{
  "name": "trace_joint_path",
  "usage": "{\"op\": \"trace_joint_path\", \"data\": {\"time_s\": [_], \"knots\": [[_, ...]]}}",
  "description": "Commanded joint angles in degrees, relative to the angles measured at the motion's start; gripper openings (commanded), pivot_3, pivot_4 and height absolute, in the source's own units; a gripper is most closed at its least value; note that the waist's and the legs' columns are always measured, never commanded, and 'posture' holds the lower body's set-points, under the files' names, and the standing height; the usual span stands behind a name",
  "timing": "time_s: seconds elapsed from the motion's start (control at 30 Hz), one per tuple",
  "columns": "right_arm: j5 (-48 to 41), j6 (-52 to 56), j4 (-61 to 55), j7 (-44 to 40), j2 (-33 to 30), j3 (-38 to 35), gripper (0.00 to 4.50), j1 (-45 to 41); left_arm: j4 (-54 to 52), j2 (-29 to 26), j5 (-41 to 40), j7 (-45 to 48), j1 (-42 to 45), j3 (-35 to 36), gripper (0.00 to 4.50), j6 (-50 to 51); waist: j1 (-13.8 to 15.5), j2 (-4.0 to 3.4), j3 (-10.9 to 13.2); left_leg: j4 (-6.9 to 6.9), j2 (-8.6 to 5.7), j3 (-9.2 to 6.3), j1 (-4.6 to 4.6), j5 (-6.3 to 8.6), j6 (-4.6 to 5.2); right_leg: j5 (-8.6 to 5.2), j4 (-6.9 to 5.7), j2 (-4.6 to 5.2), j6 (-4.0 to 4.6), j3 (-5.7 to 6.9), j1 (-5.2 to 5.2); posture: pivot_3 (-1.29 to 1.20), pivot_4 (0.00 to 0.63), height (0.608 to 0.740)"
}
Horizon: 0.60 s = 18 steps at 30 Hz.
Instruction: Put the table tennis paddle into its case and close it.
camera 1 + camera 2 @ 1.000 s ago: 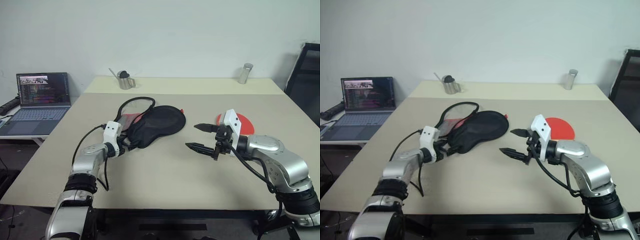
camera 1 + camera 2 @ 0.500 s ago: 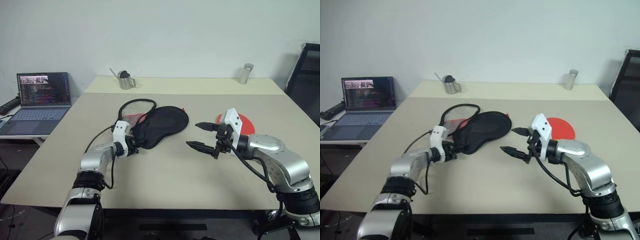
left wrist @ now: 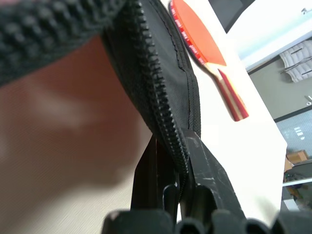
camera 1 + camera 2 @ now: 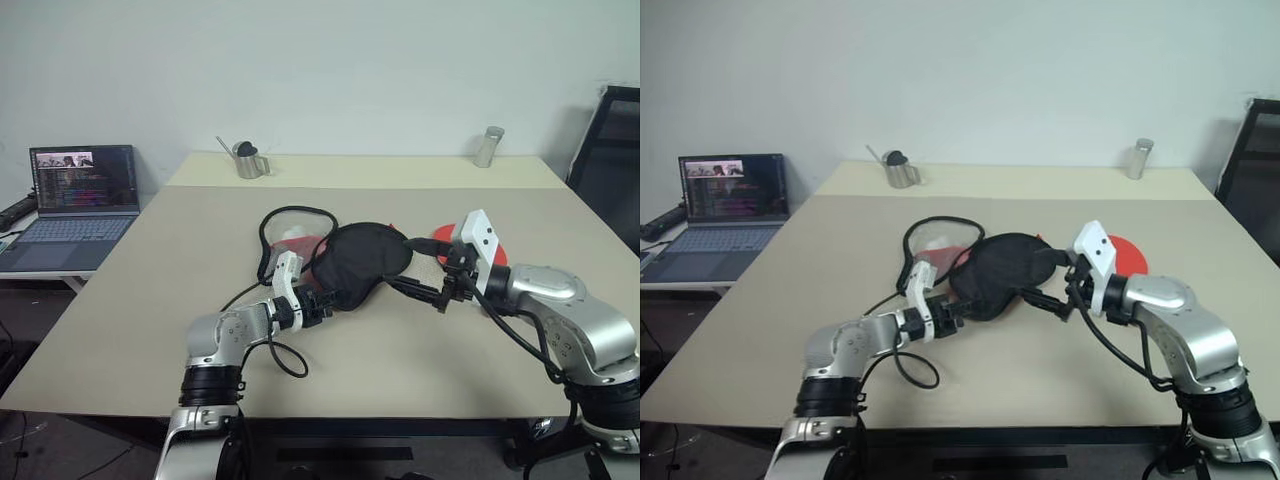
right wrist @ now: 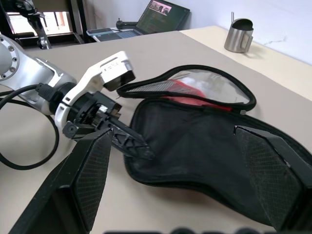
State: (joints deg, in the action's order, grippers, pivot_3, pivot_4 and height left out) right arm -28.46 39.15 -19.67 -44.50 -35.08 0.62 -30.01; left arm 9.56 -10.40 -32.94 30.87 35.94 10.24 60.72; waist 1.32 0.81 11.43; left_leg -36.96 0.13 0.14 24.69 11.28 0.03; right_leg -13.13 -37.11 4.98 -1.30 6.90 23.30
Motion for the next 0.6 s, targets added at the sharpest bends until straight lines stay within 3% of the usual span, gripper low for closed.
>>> {"op": "trace_joint_path", "data": {"time_s": [0.03, 0.13, 0.27, 0.43, 0.5, 0.6], "knots": [[-1.23, -0.14, -2.19, 0.45, -0.55, -2.37, 4.35, -0.03, -0.55, 0.95, -0.32, -0.38, 1.75, -0.99, 0.05, -1.92, 0.01, 0.0, 0.0, 0.0, 0.0, 0.01, 0.0, 0.0, 0.0, 0.0, 0.01, 0.0, 0.0, 0.0, 0.0, 0.0, 0.15, 0.74], [-1.15, -0.26, -2.07, 0.54, -0.59, -2.47, 4.35, 0.18, -2.05, 0.56, -0.99, 0.55, 0.85, -1.6, 0.71, -2.12, 0.0, 0.01, 0.01, 0.0, -0.02, 0.01, 0.0, 0.0, 0.0, 0.0, 0.01, 0.01, 0.0, 0.0, 0.0, 0.0, 0.15, 0.74], [-1.05, -0.29, -1.75, 0.84, -0.57, -2.46, 4.35, 0.55, -5.03, -1.93, -1.2, 1.63, -2.24, -3.18, 2.03, -0.2, -0.09, 0.01, 0.0, 0.01, 0.0, -0.01, 0.0, 0.0, 0.0, 0.0, 0.01, 0.0, 0.0, 0.0, 0.0, 0.0, 0.15, 0.74], [-1.46, 1.33, -1.22, 1.51, -0.41, -2.73, 4.35, 0.83, -13.15, -9.34, -1.56, 4.95, -9.84, -6.19, 3.71, 1.39, -0.3, 0.02, 0.01, 0.03, 0.06, 0.01, 0.0, 0.0, 0.0, 0.0, 0.01, -0.03, 0.01, -0.03, 0.04, 0.0, 0.15, 0.74], [-1.83, 2.69, -1.12, 2.09, -0.18, -2.83, 4.35, 0.76, -17.95, -15.25, 0.62, 8.46, -14.33, -10.36, 4.37, -1.13, -0.4, 0.01, 0.01, 0.04, 0.11, 0.01, -0.01, 0.01, -0.01, 0.0, 0.01, -0.04, 0.03, -0.05, 0.04, 0.0, 0.15, 0.74], [-1.92, 4.12, -0.67, 3.16, 0.29, -2.55, 4.35, 0.35, -21.85, -20.44, 1.04, 11.72, -18.77, -13.28, 4.44, -3.17, -0.52, -0.01, 0.0, 0.06, 0.28, 0.07, -0.04, 0.02, -0.03, 0.04, 0.08, -0.03, 0.19, -0.08, 0.06, 0.0, 0.15, 0.74]]}}
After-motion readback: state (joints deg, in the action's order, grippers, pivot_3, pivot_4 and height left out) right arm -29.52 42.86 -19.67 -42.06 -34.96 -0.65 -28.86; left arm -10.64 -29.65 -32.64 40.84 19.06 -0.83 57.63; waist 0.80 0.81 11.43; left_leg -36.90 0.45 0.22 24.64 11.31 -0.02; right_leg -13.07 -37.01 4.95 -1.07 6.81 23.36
